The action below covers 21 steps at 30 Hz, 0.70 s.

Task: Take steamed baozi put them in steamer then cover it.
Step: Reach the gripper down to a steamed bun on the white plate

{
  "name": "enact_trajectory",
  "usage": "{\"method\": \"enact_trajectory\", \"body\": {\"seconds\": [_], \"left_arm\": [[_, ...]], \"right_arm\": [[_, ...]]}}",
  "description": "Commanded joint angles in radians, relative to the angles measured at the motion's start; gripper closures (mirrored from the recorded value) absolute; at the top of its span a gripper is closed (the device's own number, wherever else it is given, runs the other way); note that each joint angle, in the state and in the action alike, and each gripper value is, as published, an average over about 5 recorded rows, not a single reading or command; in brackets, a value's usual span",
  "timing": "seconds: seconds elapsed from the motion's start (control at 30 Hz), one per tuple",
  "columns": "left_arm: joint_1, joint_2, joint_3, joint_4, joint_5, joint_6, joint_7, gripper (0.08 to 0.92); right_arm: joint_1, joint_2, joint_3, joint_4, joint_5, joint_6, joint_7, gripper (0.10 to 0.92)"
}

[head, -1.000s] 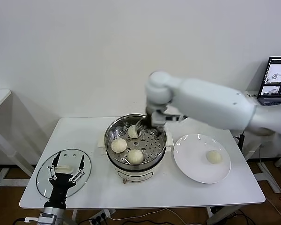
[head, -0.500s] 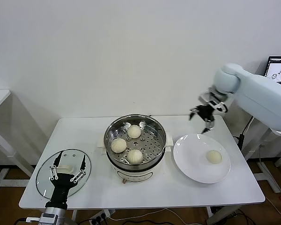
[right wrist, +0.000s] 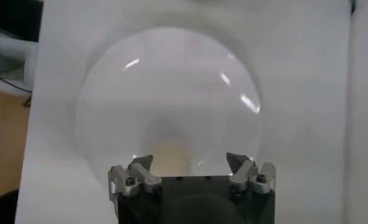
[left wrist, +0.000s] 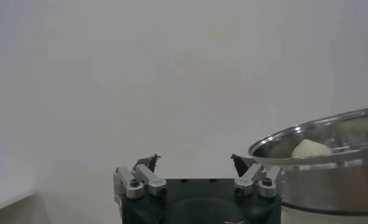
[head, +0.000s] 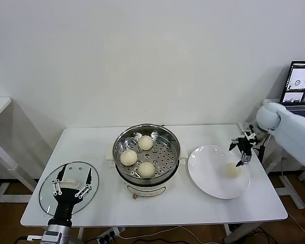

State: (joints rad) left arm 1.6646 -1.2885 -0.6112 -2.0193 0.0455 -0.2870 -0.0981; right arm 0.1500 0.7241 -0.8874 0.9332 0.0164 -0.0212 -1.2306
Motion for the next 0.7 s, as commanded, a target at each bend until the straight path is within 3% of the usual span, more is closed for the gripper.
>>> {"method": "enact_trajectory", "body": {"seconds": [0.03,0.43,0.7], "left_arm": [[0.002,-0.001,-0.004,0.001,0.000,-0.001,-0.001,0.177],[-0.001,0.006,-0.012,-0.007,-0.003,0.004,-0.001,0.177],[-0.001,0.006,-0.011,-0.008,-0.003,0.005,0.000,0.177]], "right_arm": [[-0.138,0.015,0.087,-0.091,-0.045,-0.030,0.056,0.203],[-0.184,0.083,0.161,-0.148,-0.082,-0.020,0.086,0.205],[-0.167,0.088,0.155,-0.144,-0.081,-0.015,0.077,0.330]]}}
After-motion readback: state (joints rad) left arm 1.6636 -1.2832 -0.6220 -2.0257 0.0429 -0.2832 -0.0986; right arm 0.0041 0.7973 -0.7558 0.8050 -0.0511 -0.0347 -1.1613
